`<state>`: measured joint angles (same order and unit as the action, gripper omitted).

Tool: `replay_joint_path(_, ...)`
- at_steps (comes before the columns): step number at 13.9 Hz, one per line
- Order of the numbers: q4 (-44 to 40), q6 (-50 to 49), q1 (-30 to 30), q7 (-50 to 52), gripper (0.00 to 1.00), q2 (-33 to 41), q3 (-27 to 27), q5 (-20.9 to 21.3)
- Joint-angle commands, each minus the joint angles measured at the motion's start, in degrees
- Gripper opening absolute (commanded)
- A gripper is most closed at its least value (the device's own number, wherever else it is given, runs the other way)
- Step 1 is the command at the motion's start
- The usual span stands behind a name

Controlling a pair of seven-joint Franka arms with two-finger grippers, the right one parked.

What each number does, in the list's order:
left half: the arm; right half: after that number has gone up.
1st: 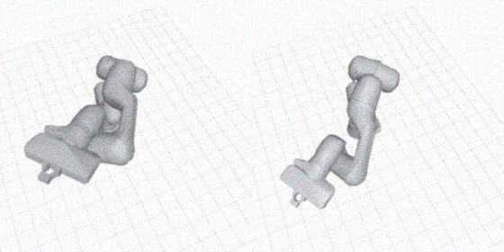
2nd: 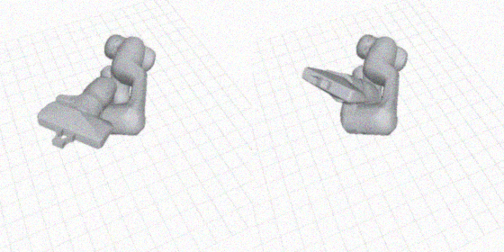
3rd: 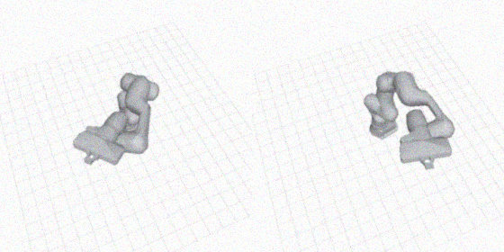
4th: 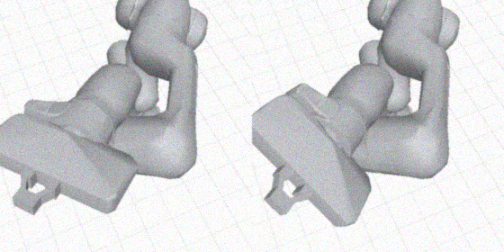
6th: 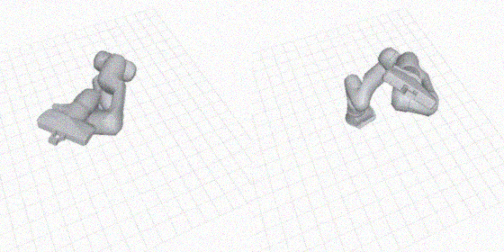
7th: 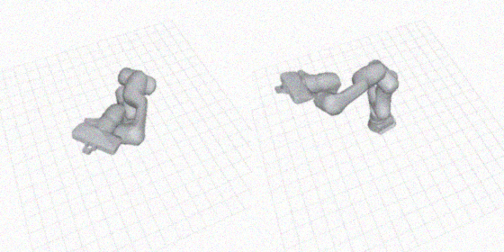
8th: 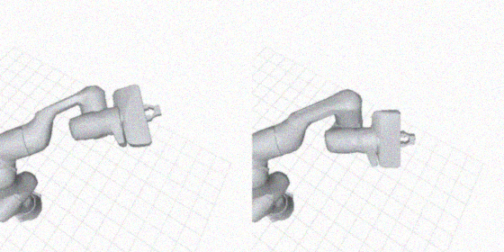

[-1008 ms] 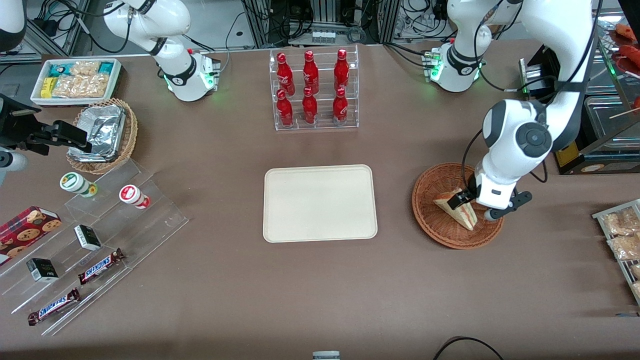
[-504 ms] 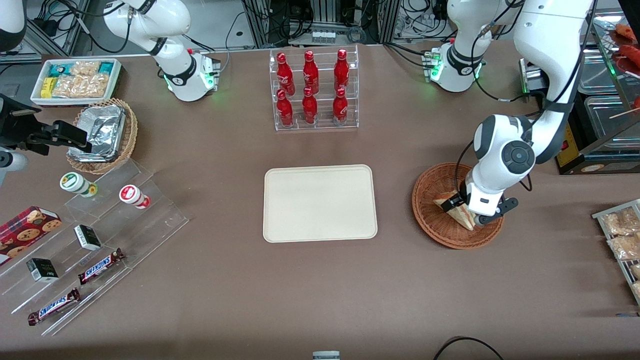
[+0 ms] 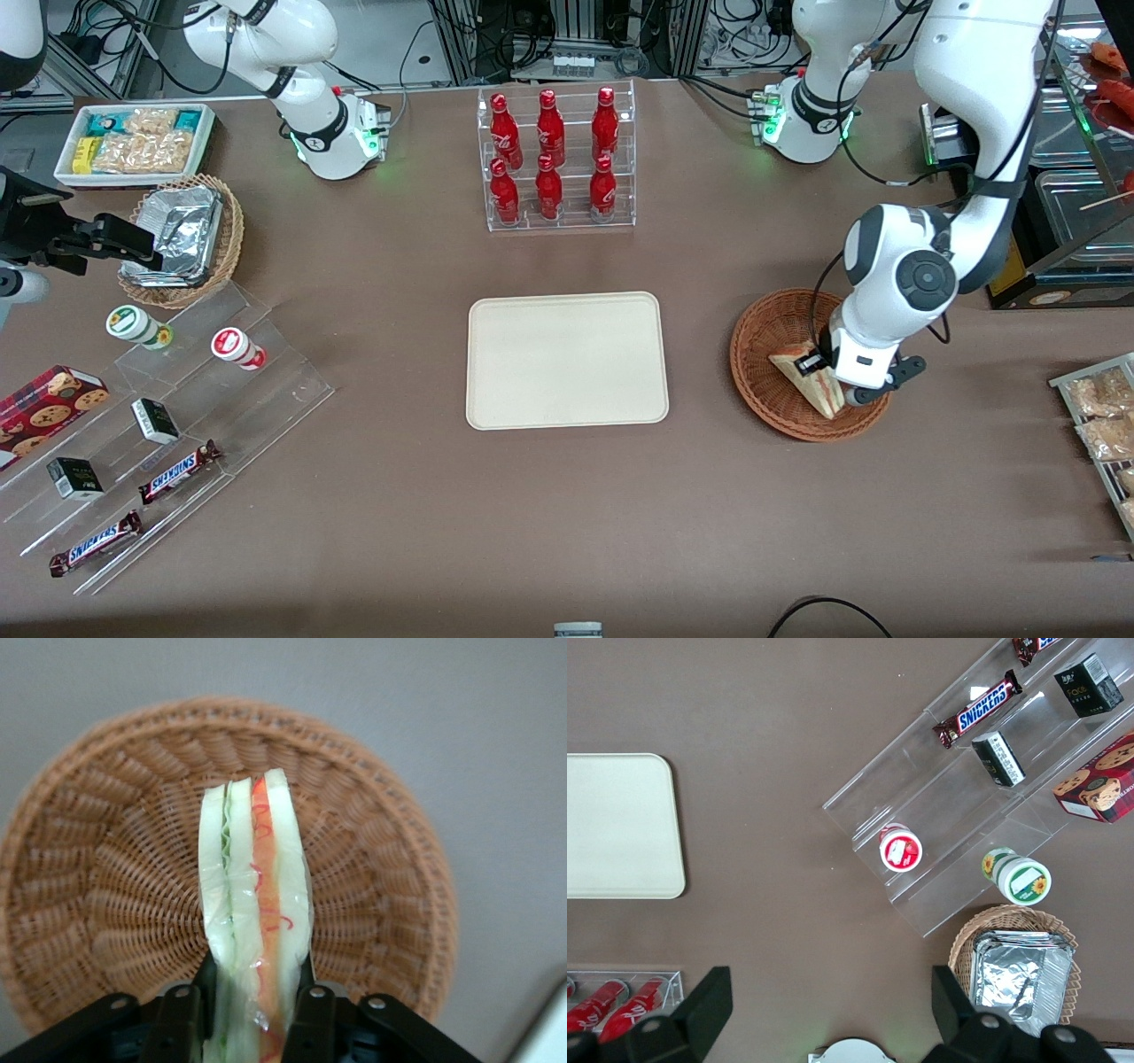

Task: Place sandwich from basket to tray
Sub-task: 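Close the left gripper on the wrapped sandwich and lift it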

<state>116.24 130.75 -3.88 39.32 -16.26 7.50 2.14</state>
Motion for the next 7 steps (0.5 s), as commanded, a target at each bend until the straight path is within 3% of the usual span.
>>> replay_joint_path(1,-12.67,-13.56,-3.49,0.76,0.0,-0.43,0.41,1.28)
replay_joint_path(7,-25.96,-17.73,-14.91,2.34,0.0,-6.14,0.67,0.14)
